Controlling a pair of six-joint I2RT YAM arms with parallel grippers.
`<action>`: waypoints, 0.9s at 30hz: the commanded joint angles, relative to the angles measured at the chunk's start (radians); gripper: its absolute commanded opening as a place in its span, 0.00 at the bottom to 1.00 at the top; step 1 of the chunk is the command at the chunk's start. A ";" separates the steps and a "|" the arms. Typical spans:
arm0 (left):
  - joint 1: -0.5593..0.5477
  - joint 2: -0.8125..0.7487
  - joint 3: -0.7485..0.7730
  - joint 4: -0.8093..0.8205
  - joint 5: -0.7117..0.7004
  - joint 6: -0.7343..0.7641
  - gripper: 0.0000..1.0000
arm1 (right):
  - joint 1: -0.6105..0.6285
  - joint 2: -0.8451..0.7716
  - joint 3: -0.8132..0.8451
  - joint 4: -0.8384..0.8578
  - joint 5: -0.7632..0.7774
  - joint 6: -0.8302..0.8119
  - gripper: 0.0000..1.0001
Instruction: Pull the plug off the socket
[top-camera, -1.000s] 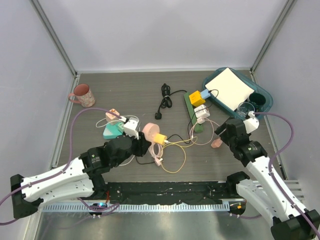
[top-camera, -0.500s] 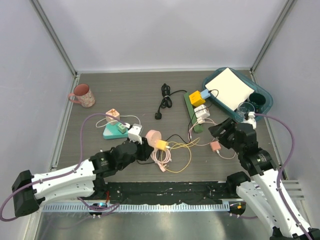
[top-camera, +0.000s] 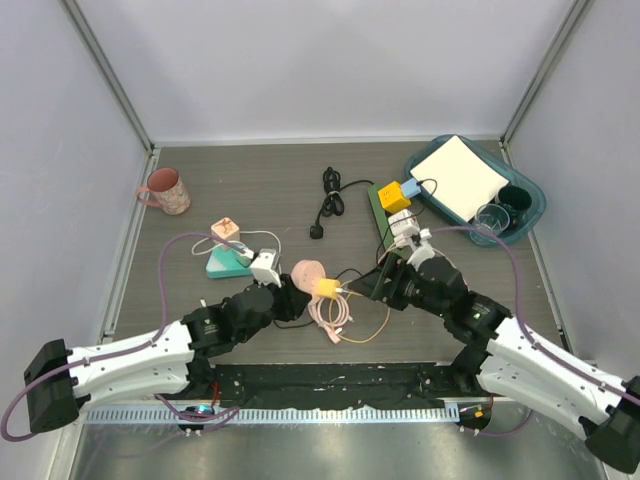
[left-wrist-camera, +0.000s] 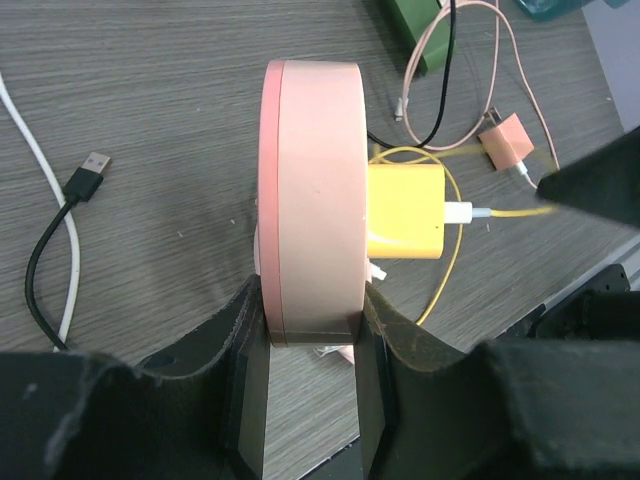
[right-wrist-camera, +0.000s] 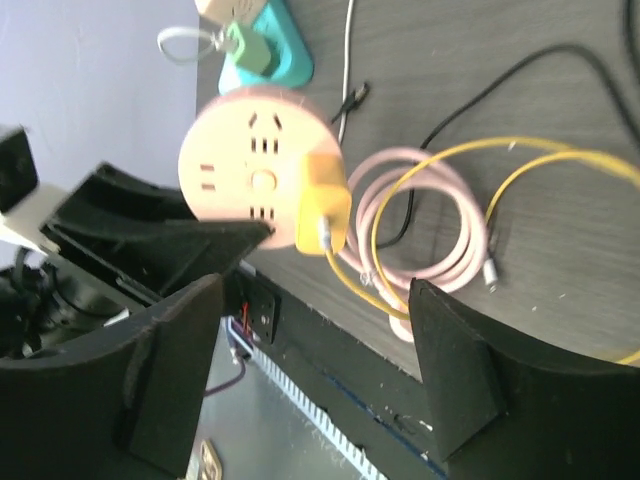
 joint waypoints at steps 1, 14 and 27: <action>-0.001 -0.044 -0.005 0.128 -0.058 -0.052 0.00 | 0.145 0.046 -0.087 0.197 0.141 0.138 0.81; -0.001 -0.076 -0.004 0.090 -0.043 -0.061 0.00 | 0.286 0.266 0.051 0.221 0.332 0.041 0.85; -0.001 -0.121 -0.025 0.090 -0.009 -0.062 0.00 | 0.286 0.438 0.105 0.358 0.264 0.021 0.70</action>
